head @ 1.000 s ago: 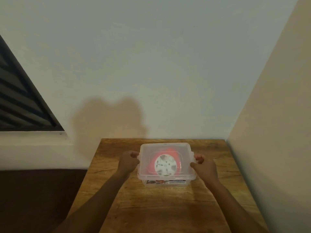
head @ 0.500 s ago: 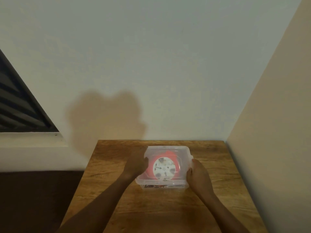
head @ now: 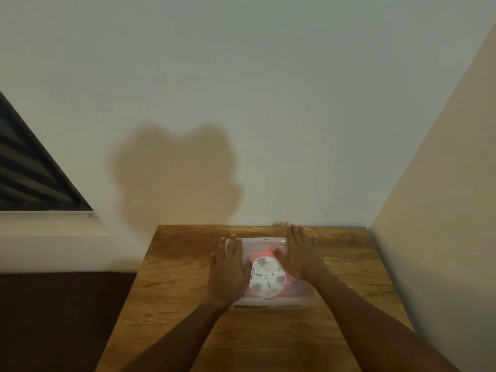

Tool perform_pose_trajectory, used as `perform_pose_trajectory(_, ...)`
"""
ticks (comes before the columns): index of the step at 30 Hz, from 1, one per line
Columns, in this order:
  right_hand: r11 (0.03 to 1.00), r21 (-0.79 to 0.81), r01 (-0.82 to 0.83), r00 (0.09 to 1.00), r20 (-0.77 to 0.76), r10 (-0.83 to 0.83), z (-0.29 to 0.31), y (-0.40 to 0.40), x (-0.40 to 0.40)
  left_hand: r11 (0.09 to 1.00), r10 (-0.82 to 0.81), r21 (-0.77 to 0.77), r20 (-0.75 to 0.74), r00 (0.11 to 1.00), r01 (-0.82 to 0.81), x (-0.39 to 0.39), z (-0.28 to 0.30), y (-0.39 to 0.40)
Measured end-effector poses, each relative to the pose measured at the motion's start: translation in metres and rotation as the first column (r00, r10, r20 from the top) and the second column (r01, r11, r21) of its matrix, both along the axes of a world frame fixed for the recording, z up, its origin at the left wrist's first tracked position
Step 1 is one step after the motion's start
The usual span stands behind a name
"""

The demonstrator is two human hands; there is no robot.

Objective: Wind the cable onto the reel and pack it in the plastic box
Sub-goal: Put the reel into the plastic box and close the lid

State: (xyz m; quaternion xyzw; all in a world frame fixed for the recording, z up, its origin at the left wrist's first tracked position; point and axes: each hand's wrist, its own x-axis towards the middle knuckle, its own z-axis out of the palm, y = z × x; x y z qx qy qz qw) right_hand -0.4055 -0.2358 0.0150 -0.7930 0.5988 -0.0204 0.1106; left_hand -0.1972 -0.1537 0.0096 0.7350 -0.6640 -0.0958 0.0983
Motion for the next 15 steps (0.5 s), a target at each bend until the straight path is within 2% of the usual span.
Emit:
perform_pose_trajectory(5, 0.998, -0.052, -0.031, 0.999, -0.016, 0.03, 0.006, 0.006, 0.001, 1.0, 0.011, -0.008, 0.019, 1.0, -0.011, -0.002, 0.003, 0.002)
perform_pose_trajectory(7, 0.992, -0.119, -0.037, 0.999, -0.004, 0.037, 0.007, 0.023, 0.001, 1.0, 0.019, -0.011, 0.029, 0.999, -0.018, -0.003, 0.003, 0.003)
perform_pose_trajectory(11, 0.964, -0.266, -0.027, 0.993, 0.1, 0.056, -0.011, 0.078, 0.009, 1.0, 0.01, -0.02, 0.046, 0.999, -0.009, -0.003, 0.002, 0.001)
perform_pose_trajectory(15, 0.959, -0.278, -0.05, 0.99, 0.113, 0.085, -0.026, 0.105, 0.004, 1.0, -0.013, -0.014, 0.11, 0.994, 0.014, -0.005, 0.003, -0.003)
